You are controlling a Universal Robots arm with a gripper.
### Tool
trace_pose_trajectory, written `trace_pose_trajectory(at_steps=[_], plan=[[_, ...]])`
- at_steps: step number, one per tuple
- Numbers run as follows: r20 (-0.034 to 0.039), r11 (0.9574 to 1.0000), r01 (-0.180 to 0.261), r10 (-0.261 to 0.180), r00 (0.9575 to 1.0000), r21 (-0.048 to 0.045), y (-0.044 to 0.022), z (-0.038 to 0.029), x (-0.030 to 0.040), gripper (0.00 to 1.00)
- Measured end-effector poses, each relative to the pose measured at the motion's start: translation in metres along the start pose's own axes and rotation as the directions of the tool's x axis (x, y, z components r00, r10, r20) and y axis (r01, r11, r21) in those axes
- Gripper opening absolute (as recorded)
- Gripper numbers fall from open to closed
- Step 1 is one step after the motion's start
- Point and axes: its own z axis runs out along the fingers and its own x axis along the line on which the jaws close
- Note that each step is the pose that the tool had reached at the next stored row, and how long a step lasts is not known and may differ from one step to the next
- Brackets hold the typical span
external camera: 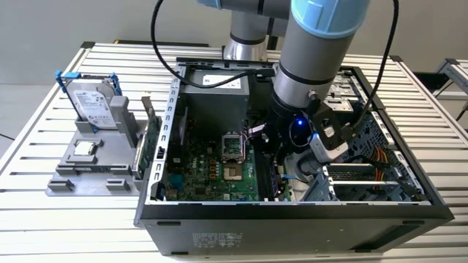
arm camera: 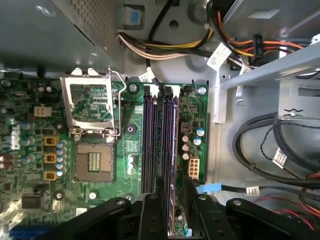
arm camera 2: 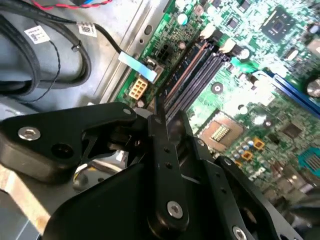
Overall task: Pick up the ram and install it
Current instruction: 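Insert the ram into the slot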
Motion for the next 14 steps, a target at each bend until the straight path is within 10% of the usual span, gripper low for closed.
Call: trace_pose_trajectory(at_steps=[5,6,14], plan=[[-0.0036,1.0000,0.000,0.000,1.0000,-0.0004,0.0000,-0.0060,-0.0001,1.00],[-0.0036,1.0000,0.000,0.000,1.0000,-0.0002,0.0000,-0.0063,-0.0001,0.00],[-0.0036,1.0000,0.000,0.000,1.0000,-0.0003,0.0000,-0.0083,-0.0001,0.00]])
